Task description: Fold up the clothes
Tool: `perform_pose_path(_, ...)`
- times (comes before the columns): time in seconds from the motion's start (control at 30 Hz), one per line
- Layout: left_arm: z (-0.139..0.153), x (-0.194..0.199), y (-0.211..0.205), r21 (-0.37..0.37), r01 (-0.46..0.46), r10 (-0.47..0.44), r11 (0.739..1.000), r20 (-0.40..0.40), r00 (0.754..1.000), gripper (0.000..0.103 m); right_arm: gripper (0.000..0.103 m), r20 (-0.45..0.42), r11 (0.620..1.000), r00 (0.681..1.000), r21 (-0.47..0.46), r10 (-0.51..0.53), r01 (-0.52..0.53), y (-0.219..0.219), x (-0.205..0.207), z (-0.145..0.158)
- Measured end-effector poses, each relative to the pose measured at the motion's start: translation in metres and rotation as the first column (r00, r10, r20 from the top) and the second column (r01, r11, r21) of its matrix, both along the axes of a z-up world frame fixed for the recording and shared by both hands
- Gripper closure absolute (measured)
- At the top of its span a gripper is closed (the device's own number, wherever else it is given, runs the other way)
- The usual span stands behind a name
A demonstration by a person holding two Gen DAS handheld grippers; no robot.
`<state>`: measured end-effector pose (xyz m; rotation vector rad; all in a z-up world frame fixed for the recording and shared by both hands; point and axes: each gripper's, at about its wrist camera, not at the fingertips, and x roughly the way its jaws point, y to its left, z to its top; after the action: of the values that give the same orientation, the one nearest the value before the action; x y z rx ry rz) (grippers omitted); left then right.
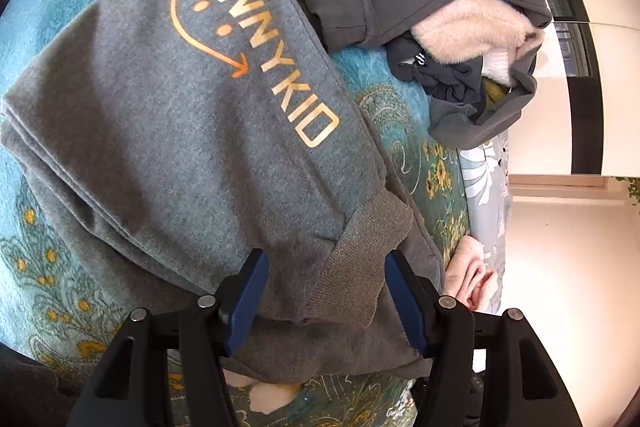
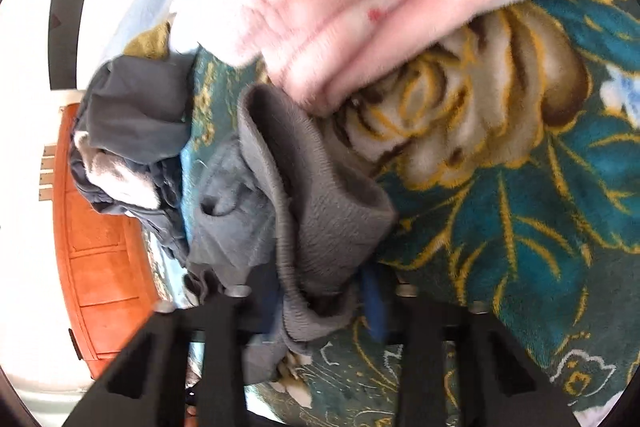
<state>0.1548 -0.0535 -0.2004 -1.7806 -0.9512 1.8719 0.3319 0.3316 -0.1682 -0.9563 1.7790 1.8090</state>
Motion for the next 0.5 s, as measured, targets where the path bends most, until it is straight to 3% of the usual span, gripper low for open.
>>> perform_pose_path(0.07, 0.002, 0.0, -0.002, 0.001, -0.005, 0.005, 1.0, -0.01, 1.0, 0.039, 0.075, -0.005, 1.0, 1.0, 0.024, 0.011, -0.011, 0.001, -0.005, 0.013)
perform_pose_path(0.23, 0.013, 0.003, -0.005, 0.004, -0.005, 0.006, 1.0, -0.068, 0.998, 0.039, 0.078, -0.037, 0.965, 0.986, 0.214, 0.165, -0.154, -0.016, -0.043, 0.078)
perform_pose_path(0.33, 0.022, 0.003, -0.006, -0.039, -0.013, 0.009, 0.999, -0.12, 0.993, 0.039, 0.078, -0.098, 0.92, 0.954, 0.311, 0.282, -0.24, -0.038, -0.078, 0.115)
perform_pose_path(0.5, 0.028, 0.006, -0.03, 0.025, -0.13, 0.133, 0.991, -0.165, 0.977, 0.039, 0.079, -0.169, 0.839, 0.866, 0.39, 0.47, -0.379, -0.08, -0.15, 0.16)
